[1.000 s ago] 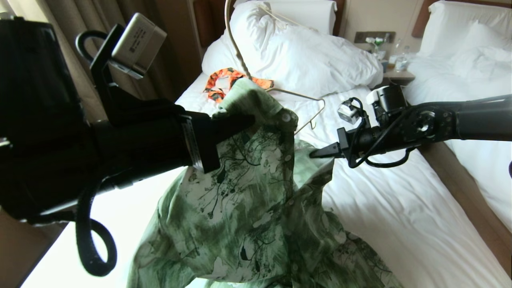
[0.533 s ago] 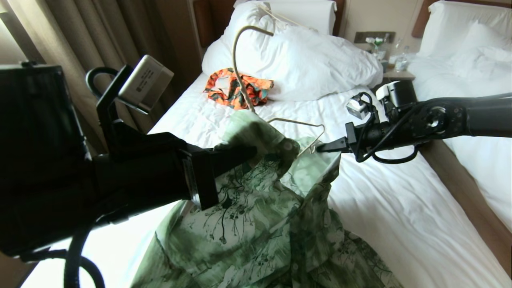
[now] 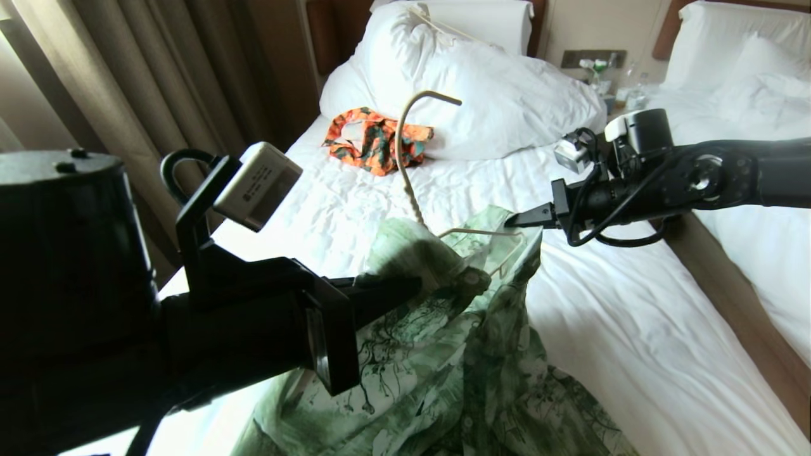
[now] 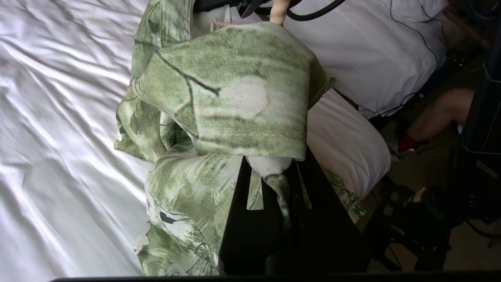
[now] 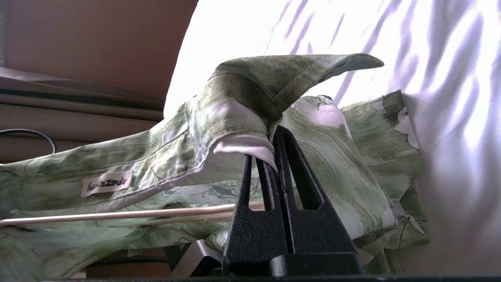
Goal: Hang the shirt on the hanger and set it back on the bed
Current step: Hook the other side of the shirt onto the hanger
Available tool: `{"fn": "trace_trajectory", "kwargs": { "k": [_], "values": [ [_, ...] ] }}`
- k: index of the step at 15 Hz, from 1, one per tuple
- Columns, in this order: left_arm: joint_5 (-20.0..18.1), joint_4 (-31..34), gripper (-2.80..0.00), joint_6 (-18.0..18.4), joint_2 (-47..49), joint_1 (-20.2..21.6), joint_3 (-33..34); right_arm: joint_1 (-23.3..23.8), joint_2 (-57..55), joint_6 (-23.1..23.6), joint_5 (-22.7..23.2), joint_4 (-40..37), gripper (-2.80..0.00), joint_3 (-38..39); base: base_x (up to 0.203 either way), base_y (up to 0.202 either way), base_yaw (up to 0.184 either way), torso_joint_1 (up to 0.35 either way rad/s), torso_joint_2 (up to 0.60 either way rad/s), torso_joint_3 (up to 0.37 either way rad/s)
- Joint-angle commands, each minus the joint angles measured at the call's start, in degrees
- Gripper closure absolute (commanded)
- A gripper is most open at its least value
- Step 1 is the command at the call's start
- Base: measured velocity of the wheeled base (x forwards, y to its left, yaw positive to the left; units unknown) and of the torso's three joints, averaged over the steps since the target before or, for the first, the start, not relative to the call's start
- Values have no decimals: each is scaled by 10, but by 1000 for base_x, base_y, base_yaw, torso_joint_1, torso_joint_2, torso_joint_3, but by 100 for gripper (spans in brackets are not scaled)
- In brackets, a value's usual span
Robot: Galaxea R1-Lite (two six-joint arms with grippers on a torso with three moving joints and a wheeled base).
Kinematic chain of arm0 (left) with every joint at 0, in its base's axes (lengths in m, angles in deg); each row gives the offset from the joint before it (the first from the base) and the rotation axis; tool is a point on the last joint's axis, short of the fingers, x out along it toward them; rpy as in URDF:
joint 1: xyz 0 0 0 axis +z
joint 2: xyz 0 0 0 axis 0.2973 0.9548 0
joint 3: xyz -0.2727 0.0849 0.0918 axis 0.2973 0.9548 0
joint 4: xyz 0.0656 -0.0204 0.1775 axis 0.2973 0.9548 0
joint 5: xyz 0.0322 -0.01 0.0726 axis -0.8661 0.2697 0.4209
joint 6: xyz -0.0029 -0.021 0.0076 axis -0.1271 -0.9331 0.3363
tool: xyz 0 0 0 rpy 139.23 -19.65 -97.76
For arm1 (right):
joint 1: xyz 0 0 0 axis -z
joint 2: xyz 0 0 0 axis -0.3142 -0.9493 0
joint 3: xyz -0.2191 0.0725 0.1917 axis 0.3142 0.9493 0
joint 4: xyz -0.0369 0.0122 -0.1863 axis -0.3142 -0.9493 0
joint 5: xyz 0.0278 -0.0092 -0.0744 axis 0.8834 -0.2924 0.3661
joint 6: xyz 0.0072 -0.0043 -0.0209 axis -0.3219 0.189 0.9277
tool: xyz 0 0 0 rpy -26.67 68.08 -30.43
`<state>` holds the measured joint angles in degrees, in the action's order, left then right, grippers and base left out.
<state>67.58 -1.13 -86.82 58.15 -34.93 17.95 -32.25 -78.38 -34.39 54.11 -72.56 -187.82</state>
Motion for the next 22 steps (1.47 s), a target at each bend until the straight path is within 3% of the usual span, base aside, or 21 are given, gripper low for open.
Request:
{"fn": "trace_trajectory", "kwargs": {
  "k": [1, 7, 10, 12, 15, 18, 22],
  "values": [
    [1, -1, 0, 0, 4, 0, 6, -3, 22, -1, 3, -4, 0, 0, 0, 0, 0, 0, 0, 0],
    [19, -11, 0, -1, 1, 27, 5, -28, 127, -3, -2, -28, 0, 10, 0, 0, 0, 0, 0, 0],
    [16, -92, 0, -18, 5, 30, 32, -56, 173, 4, -43, -21, 0, 3, 0, 0, 0, 0, 0, 0],
    [19, -161, 0, -24, 17, 31, 57, -77, 196, 7, -47, -19, 0, -16, 0, 0, 0, 0, 0, 0],
    [18, -205, 0, -50, 20, 26, 65, -110, 218, 21, -48, -17, 0, -25, 0, 0, 0, 0, 0, 0],
    [18, -220, 0, -64, 18, 13, 63, -144, 221, 53, -52, -23, 0, -31, 0, 0, 0, 0, 0, 0],
    [19, -222, 0, -76, 15, 12, 37, -207, 233, 60, -70, -56, 0, -24, 0, 0, 0, 0, 0, 0]
  ]
}}
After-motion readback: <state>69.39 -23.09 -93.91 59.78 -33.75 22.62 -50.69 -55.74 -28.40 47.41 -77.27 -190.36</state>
